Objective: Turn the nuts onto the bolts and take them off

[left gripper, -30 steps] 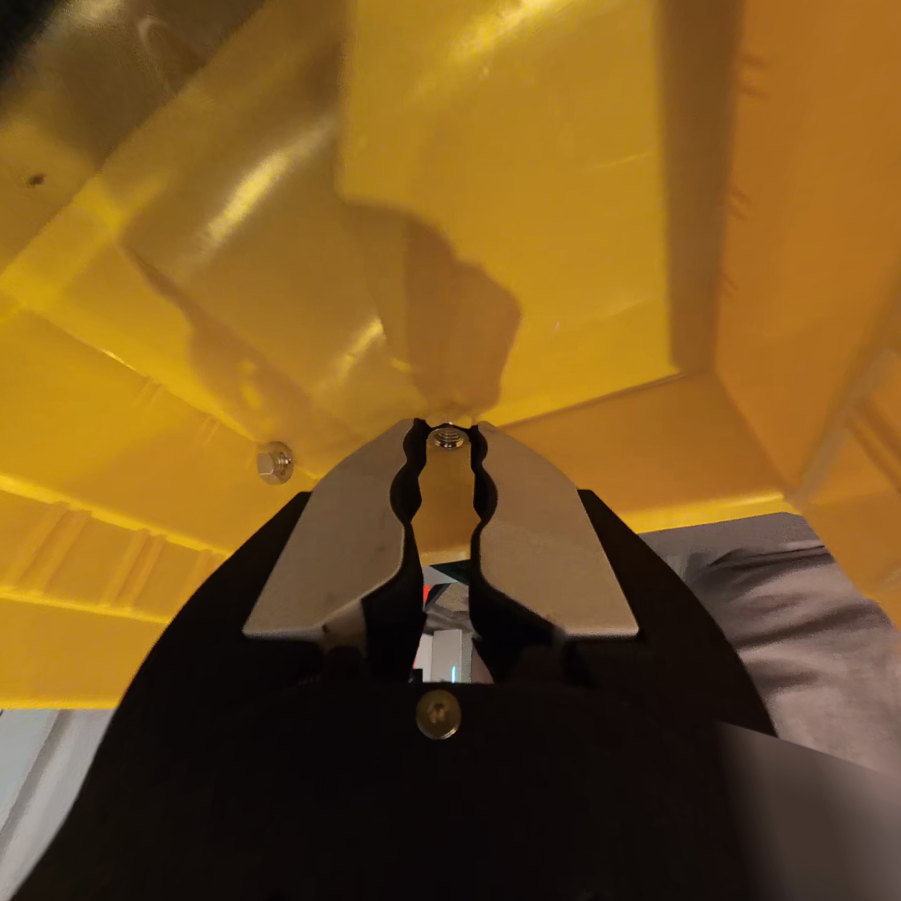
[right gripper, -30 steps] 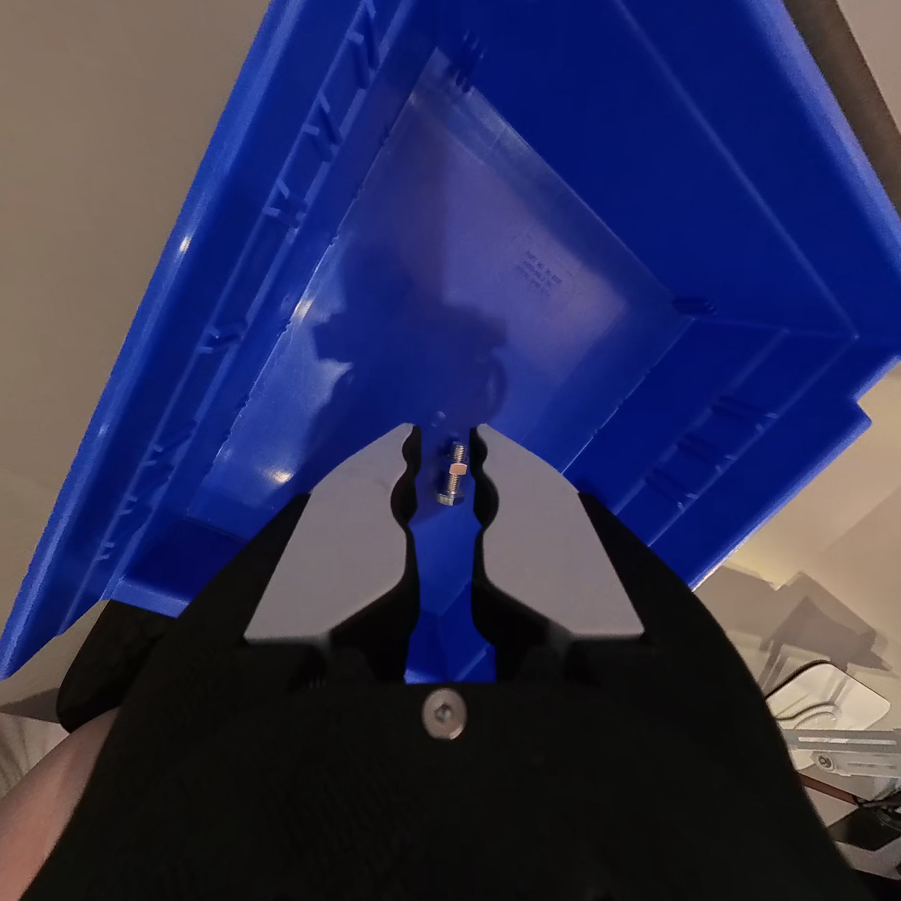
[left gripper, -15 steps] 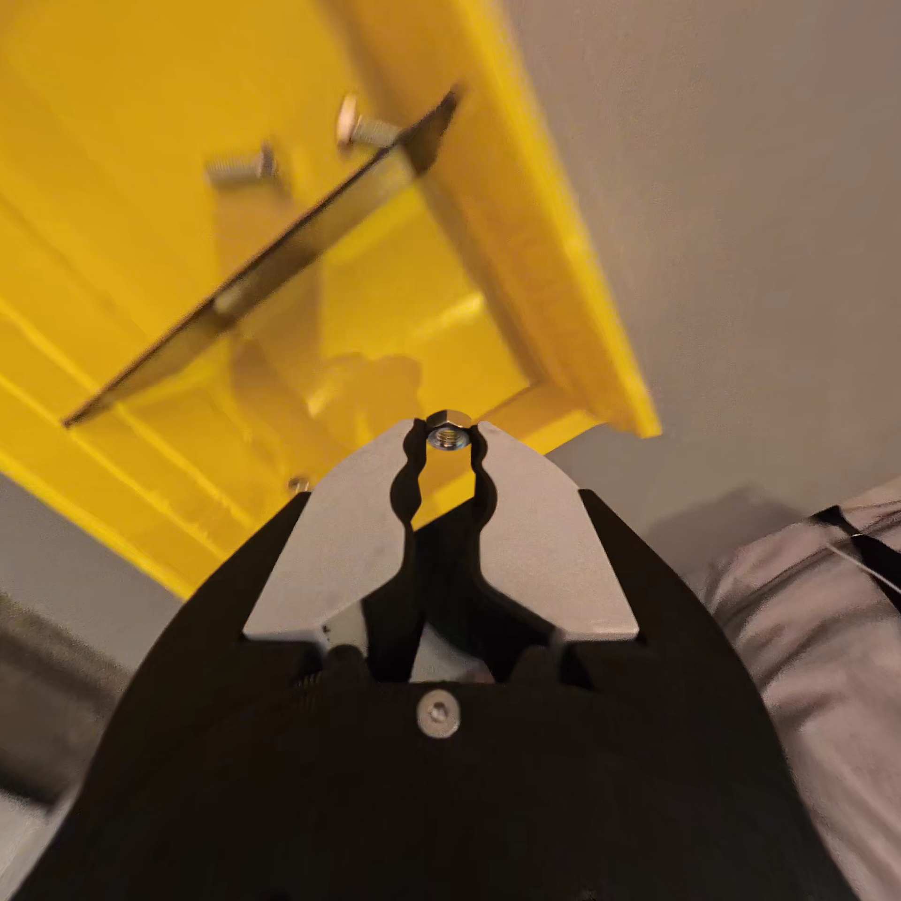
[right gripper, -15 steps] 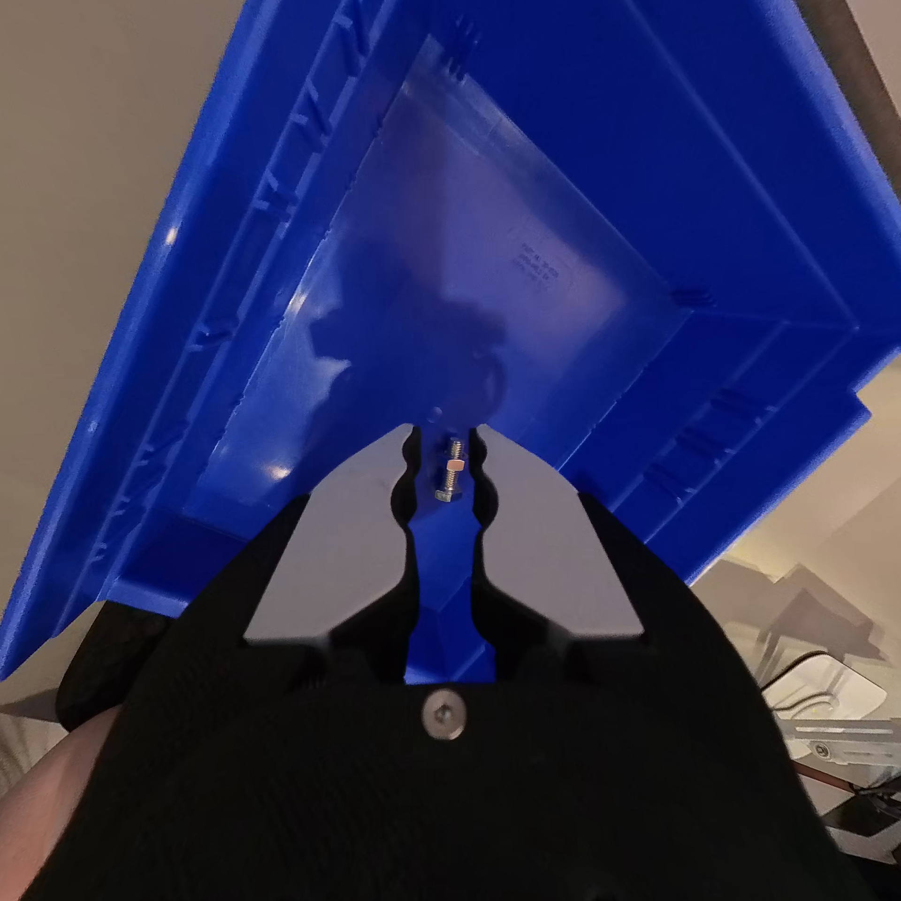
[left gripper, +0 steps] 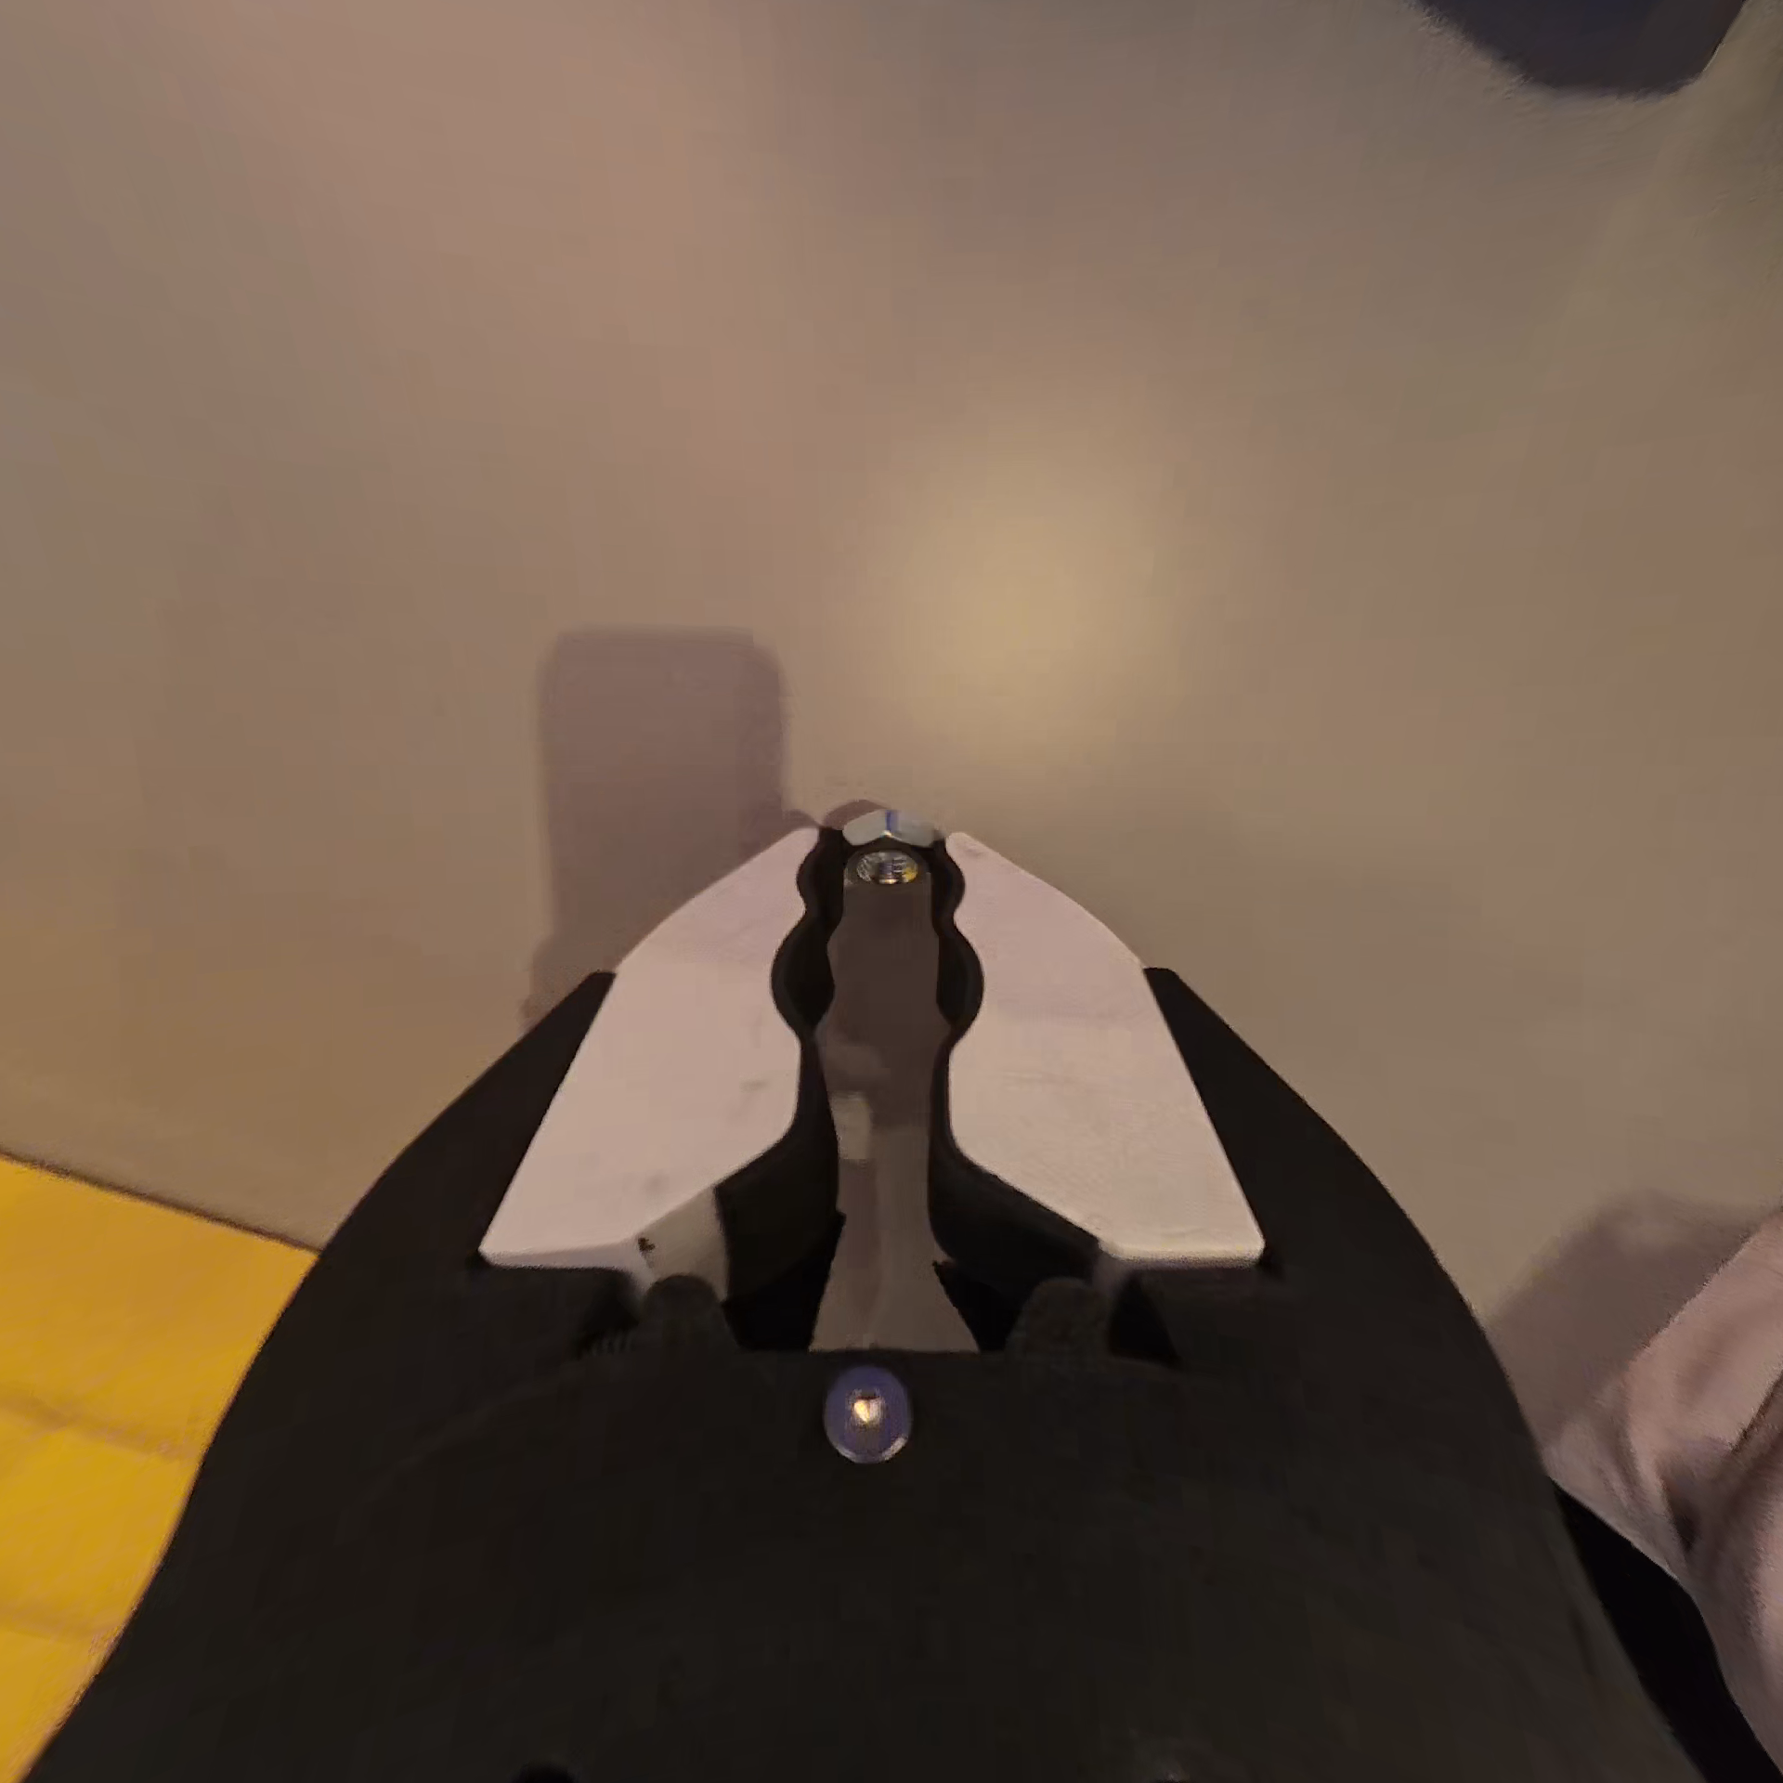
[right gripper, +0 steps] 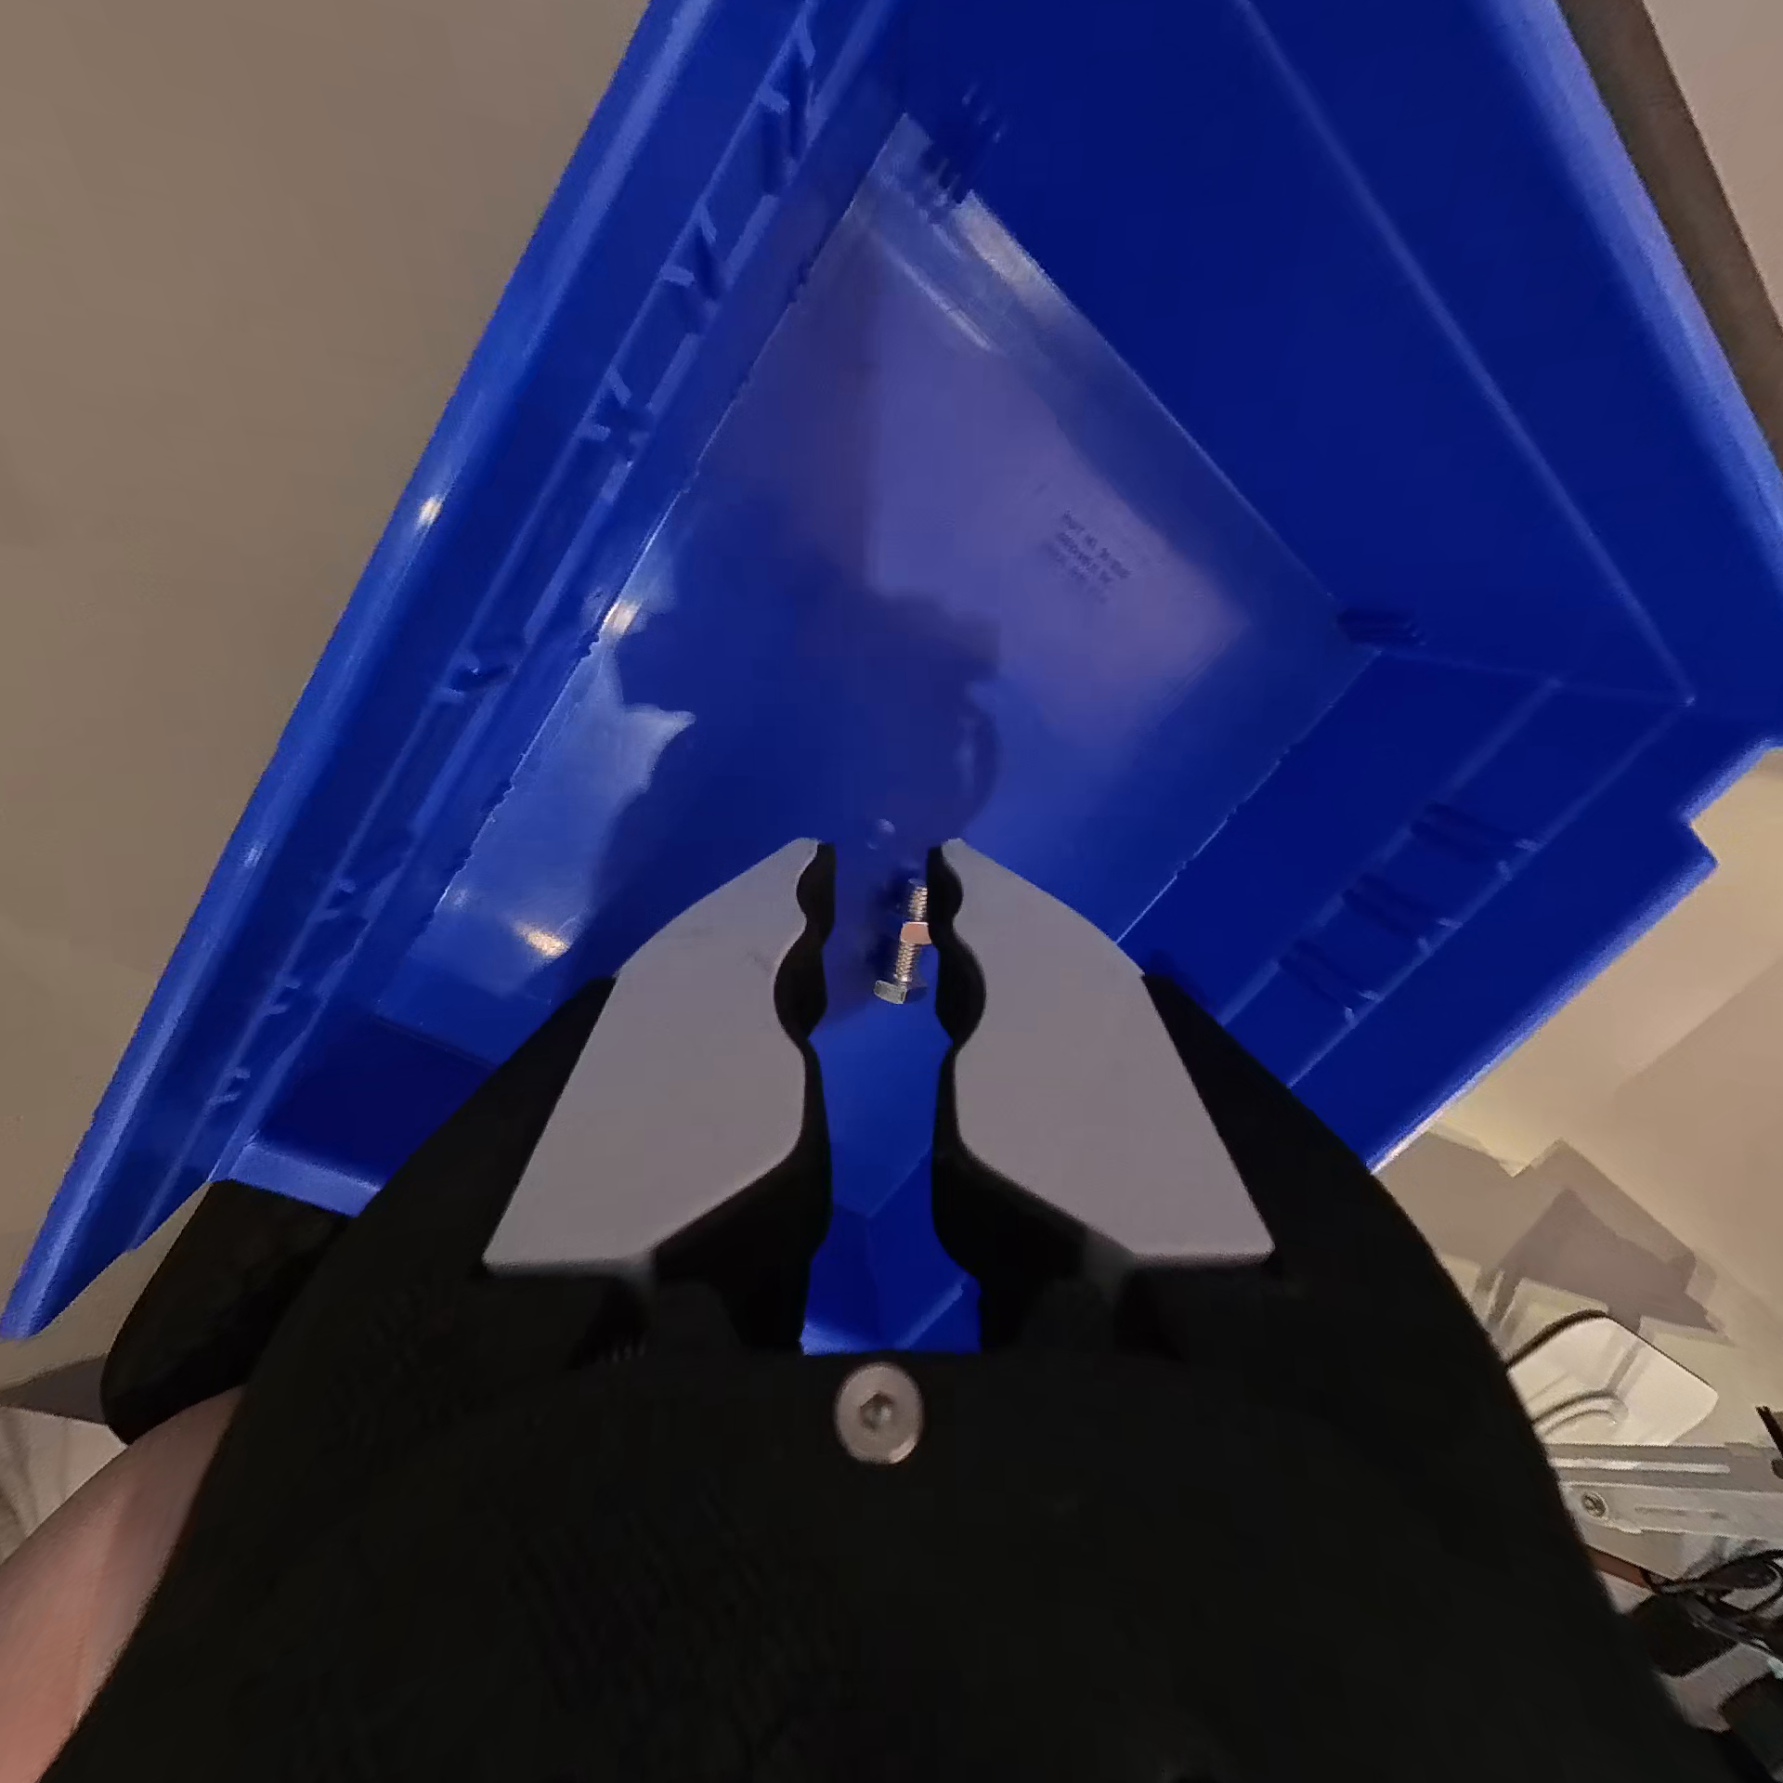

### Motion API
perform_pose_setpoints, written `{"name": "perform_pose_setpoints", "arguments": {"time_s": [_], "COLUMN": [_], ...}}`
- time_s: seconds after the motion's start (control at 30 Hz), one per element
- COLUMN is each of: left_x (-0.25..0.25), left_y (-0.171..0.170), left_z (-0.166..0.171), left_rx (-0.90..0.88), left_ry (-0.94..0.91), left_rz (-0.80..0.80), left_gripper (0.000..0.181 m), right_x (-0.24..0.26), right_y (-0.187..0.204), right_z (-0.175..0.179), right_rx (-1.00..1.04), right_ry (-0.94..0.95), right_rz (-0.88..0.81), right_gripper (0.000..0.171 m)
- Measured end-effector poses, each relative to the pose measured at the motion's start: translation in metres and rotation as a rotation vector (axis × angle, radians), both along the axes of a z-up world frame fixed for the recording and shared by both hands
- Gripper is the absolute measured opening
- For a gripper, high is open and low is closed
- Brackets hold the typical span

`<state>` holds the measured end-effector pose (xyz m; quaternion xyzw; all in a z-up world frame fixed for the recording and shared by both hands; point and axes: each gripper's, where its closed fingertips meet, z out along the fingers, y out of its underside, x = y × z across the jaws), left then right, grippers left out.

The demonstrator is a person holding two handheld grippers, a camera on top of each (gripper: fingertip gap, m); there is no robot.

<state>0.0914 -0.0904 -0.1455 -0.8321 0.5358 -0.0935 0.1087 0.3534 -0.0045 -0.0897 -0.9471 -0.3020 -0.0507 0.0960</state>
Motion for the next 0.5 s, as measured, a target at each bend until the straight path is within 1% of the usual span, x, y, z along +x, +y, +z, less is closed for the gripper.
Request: {"name": "perform_pose_setpoints", "arguments": {"time_s": [0.13,0.33,0.4,0.47,0.5], "left_x": [0.005,0.013,0.014,0.011,0.009], "left_y": [-0.008,-0.013,-0.017,-0.027,-0.031], "left_z": [-0.014,-0.014,-0.010,0.005,0.019], "left_rx": [-0.054,-0.065,-0.090,-0.173,-0.216], "left_ry": [0.007,-0.015,-0.035,-0.079,-0.122], "left_rz": [-0.011,-0.045,-0.063,-0.068,-0.063], "left_gripper": [0.017,0.018,0.028,0.024,0.021], "right_x": [0.003,0.001,-0.001,-0.002,-0.002], "right_y": [0.000,0.001,0.001,0.001,0.001], "right_z": [-0.003,-0.009,-0.010,-0.011,-0.011], "right_rx": [-0.014,-0.035,-0.037,-0.034,-0.033], "right_ry": [-0.006,-0.023,-0.023,-0.028,-0.028], "right_rz": [-0.007,-0.001,0.007,0.021,0.028], "right_gripper": [0.020,0.019,0.019,0.020,0.020]}}
